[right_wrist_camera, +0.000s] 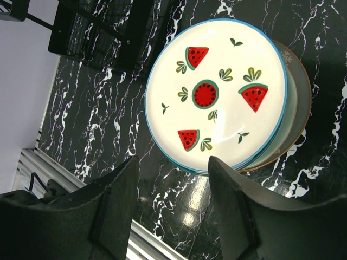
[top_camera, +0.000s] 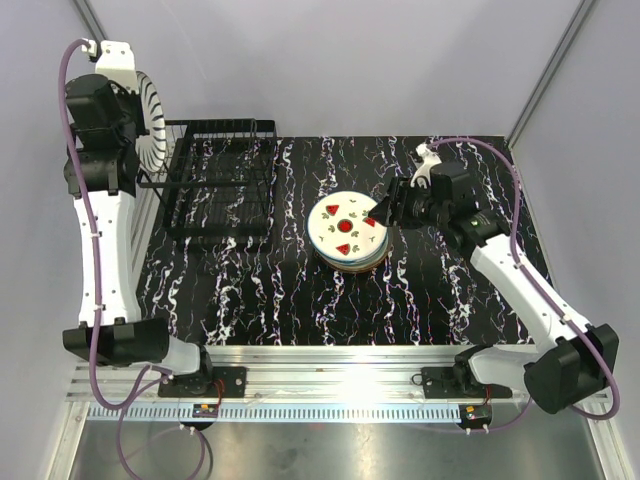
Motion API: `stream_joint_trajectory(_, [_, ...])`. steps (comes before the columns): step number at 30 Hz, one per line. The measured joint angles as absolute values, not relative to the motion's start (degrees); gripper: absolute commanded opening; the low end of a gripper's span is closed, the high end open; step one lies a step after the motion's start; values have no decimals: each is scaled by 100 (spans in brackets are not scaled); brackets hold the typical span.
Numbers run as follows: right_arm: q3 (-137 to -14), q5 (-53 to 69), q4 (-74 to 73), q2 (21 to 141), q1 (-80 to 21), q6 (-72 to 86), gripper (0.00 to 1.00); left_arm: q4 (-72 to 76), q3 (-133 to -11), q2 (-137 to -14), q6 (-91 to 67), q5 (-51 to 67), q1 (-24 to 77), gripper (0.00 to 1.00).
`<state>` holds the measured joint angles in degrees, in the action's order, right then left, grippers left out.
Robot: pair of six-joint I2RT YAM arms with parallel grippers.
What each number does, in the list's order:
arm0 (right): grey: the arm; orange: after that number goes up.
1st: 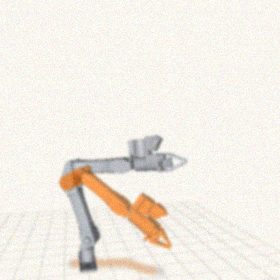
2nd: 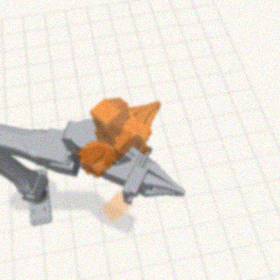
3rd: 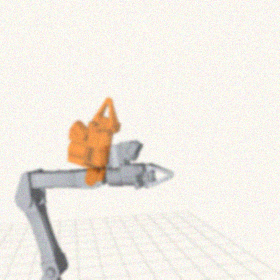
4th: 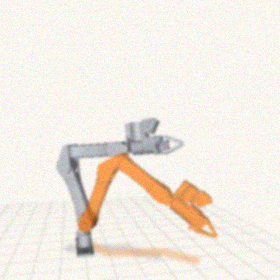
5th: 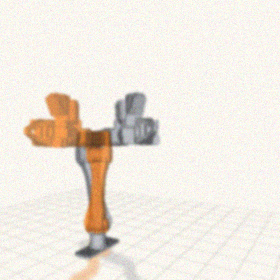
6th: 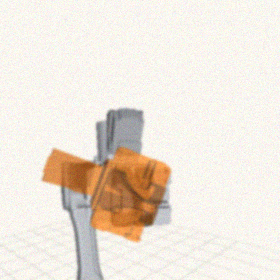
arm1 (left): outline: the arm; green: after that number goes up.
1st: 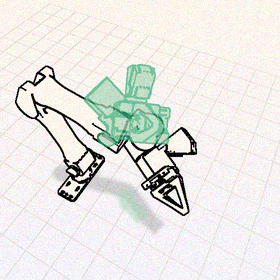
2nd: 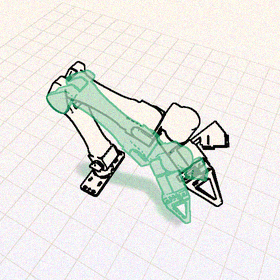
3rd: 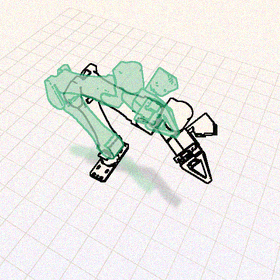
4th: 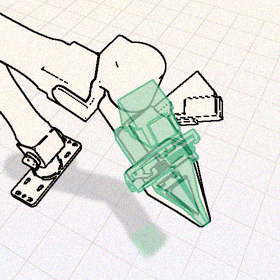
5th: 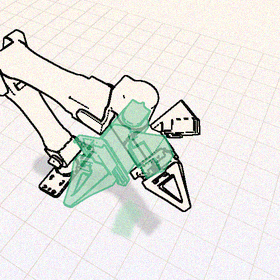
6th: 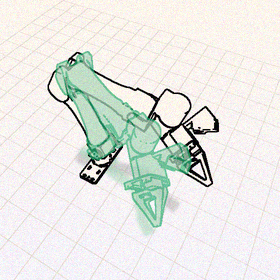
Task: Load the plates into the dish rack
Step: Insert the plate into the dish rack
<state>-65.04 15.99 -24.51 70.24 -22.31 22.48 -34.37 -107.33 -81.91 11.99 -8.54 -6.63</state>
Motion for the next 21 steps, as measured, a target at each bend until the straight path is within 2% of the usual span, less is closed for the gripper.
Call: stream_joint_trajectory(21, [-6211, 1914, -2073, 7240, -2222, 2252, 60, -3433, -11120, -8803, 2045, -523, -945, 0])
